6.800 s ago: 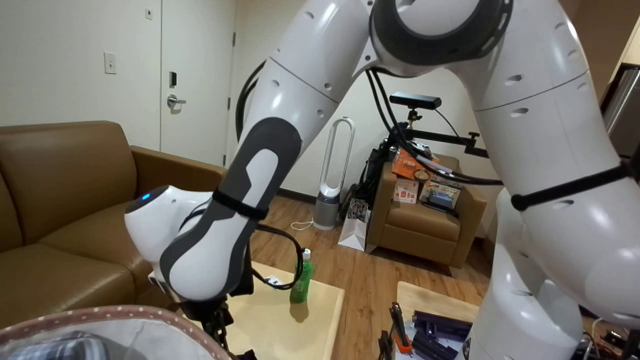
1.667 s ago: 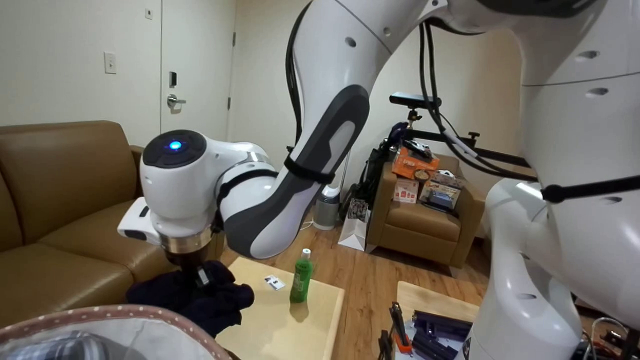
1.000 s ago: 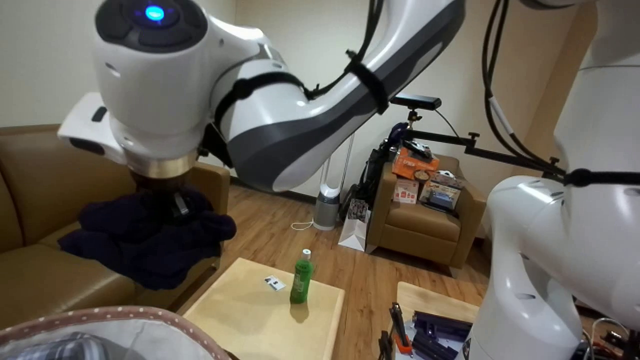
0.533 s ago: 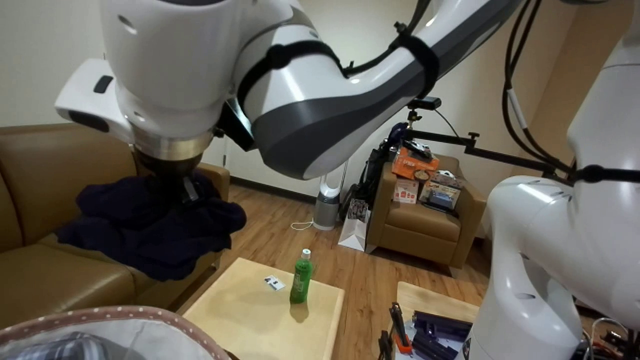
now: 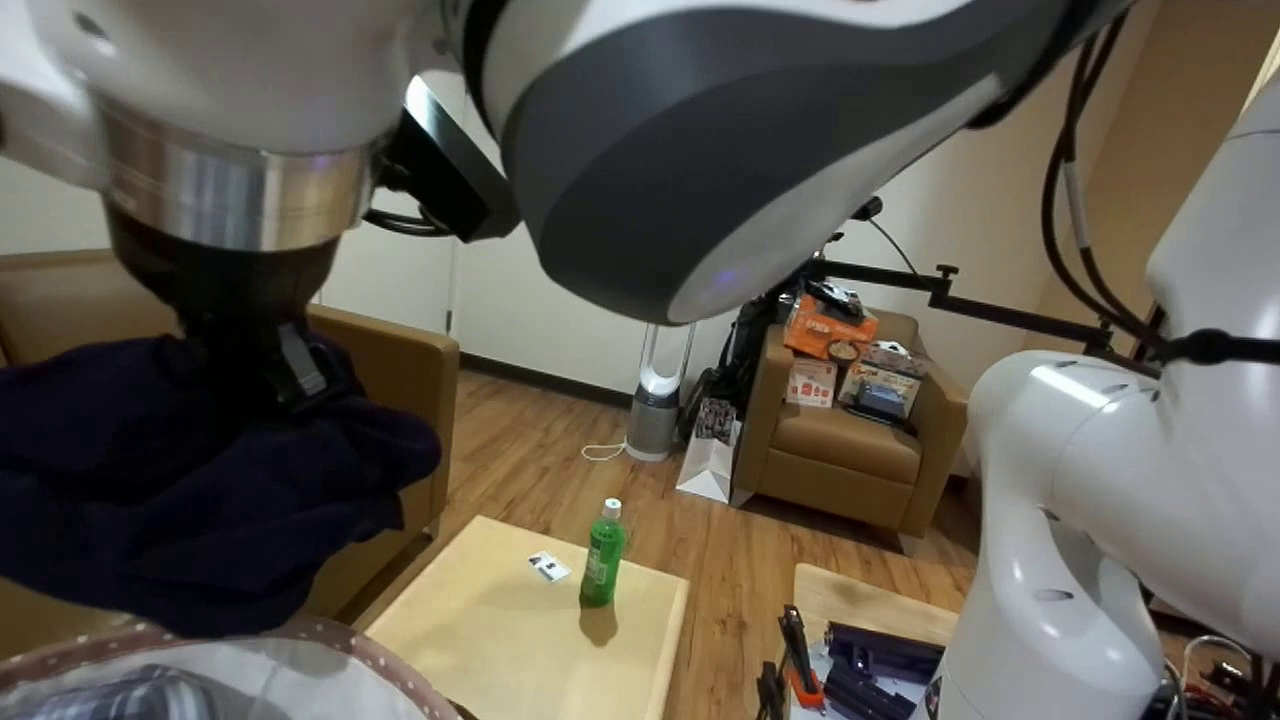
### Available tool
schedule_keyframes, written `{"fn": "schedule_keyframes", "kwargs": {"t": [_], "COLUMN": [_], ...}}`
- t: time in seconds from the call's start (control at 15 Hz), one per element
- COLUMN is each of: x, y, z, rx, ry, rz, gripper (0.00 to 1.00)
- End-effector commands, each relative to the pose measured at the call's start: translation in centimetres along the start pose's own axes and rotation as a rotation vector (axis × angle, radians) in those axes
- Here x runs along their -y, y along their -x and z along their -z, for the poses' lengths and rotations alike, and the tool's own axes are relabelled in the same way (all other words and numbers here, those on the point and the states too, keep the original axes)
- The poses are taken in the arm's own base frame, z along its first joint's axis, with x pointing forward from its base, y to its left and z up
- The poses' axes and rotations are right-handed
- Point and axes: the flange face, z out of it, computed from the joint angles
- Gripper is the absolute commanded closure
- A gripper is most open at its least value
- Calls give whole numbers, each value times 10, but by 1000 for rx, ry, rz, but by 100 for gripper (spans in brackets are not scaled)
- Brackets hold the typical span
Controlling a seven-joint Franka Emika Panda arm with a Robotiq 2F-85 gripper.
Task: Put the tank top in the laundry bag
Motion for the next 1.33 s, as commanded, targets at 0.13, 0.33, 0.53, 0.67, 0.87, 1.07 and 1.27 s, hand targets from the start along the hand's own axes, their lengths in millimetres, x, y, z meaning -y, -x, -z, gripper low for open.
{"fn": "schedule_keyframes", "kwargs": {"t": [0.13,0.33,0.53,0.67,0.87,1.07,1.27], "x": [17,36,53,60,68,70,71], "y": [-39,-64,-87,-100,-109,-108,-112], "z": [53,44,15,-5,-32,-49,-57], "rx": [-18,-71,-158,-234,-298,-305,-325], "ry": [-42,-102,-170,-203,-232,-253,-275], "rz": [136,196,234,239,212,180,151], "gripper": [94,94,94,94,95,93,94]}}
